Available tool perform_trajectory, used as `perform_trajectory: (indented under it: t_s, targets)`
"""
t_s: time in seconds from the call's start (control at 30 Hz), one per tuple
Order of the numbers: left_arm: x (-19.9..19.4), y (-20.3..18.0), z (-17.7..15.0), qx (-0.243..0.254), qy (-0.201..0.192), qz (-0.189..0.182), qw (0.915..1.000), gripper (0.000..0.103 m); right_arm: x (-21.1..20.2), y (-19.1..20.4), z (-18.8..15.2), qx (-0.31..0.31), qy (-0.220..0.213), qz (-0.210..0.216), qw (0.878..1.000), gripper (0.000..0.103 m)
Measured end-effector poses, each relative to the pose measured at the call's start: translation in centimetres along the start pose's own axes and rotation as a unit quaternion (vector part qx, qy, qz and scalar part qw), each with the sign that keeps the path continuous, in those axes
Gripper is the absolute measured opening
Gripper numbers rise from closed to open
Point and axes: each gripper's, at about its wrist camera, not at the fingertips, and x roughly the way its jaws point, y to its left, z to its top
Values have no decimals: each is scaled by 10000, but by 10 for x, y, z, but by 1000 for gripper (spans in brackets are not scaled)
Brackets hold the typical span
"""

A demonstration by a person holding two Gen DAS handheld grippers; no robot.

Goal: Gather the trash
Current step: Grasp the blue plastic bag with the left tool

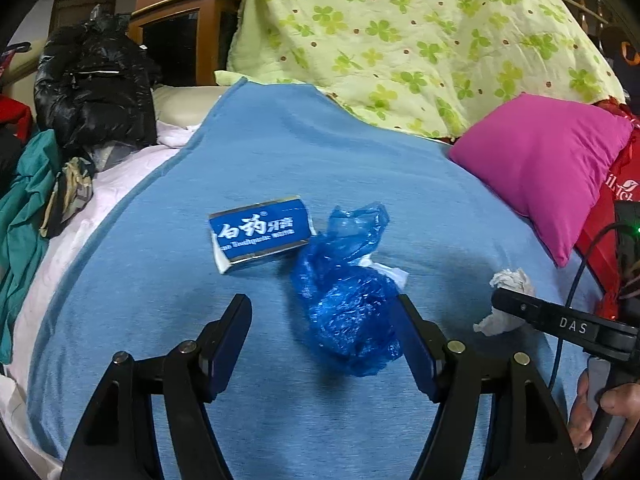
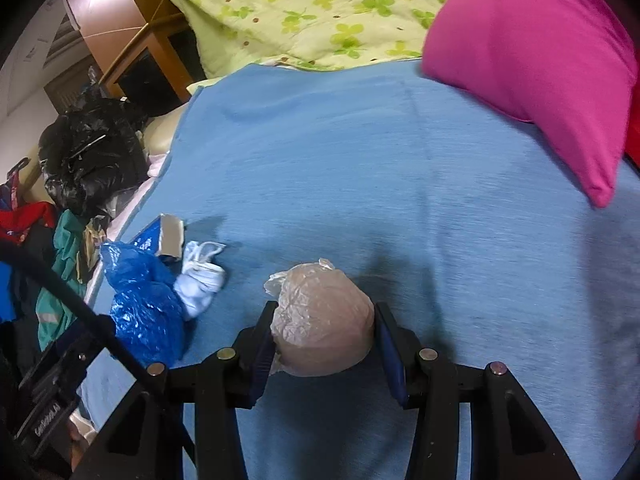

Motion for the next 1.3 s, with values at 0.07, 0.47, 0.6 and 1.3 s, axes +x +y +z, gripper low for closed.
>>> perform_trajectory:
  t_s: [0.07, 0.47, 0.6, 1.3]
  targets:
    - [0, -4, -1, 16, 12, -75, 10000, 76, -5, -6, -3, -11, 21, -32, 10000, 50]
    - [26, -27, -6, -46, 470, -219, 9986, 77, -7, -17, -19, -160, 188, -143, 9996, 50]
    - [32, -22, -7, -230, 593, -247, 9977, 77, -9, -18, -23, -151, 176, -142, 9996, 50]
    - [11, 1, -6, -249, 247, -145, 9993, 57, 0, -8, -27, -244, 47, -389, 9989, 52]
